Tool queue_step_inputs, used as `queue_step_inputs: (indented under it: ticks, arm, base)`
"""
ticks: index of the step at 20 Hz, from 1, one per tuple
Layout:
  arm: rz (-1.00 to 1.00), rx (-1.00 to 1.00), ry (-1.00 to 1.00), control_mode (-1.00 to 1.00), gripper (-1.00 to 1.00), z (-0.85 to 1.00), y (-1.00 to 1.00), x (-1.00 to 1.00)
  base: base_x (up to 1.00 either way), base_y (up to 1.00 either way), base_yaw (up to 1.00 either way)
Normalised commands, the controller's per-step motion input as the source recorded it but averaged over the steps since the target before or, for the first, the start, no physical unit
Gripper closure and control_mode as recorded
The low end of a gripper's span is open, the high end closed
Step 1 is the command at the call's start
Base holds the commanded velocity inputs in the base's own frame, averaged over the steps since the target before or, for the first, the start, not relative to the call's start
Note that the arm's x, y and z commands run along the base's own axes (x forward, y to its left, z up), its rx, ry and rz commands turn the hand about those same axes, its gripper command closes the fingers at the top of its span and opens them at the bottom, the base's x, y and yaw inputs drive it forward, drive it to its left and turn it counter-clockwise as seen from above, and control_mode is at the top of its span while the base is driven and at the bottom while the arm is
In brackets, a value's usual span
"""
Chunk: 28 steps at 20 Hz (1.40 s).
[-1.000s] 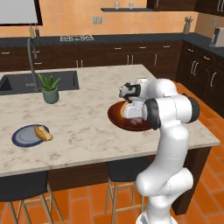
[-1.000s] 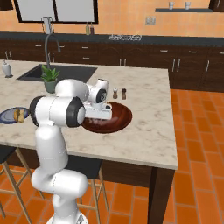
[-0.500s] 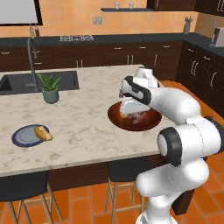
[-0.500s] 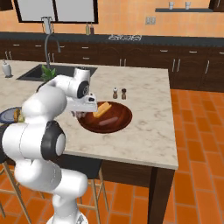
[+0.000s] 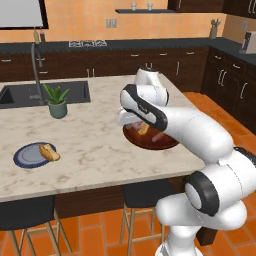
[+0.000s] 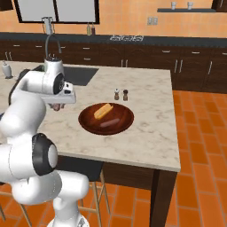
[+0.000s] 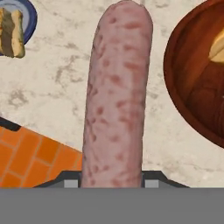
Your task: Place one bun and one sausage from the bowl on each plate.
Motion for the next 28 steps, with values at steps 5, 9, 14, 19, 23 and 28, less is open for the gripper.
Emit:
queue_step_inputs:
  ticks: [5, 9, 14, 19, 23, 28]
  arm:
    - [0.00, 0.00, 0.00, -1.00, 1.00, 0.08, 1.00, 0.33]
    - [0.00, 0.00, 0.04, -1.00, 1.00, 0.00, 1.00, 0.60]
    - [0.00, 0.00, 0.05, -1.00, 1.00, -0.08, 1.00, 0.58]
    - [0.00, -0.01, 0.00, -1.00, 1.00, 0.00, 0.99, 0.10]
    - [0.02, 0.00, 0.00, -1.00, 1.00, -0.05, 0.86, -0.08]
    - [0.13, 0.01, -0.09, -1.00, 1.00, -0.48, 0.25, -0.19]
  base:
    - [0.00, 0.00, 0.00]
    - [0.00, 0.00, 0.00]
    - [0.00, 0.00, 0.00]
    - [0.00, 0.00, 0.00]
    - [0.00, 0.00, 0.00]
    - [0.00, 0.00, 0.00]
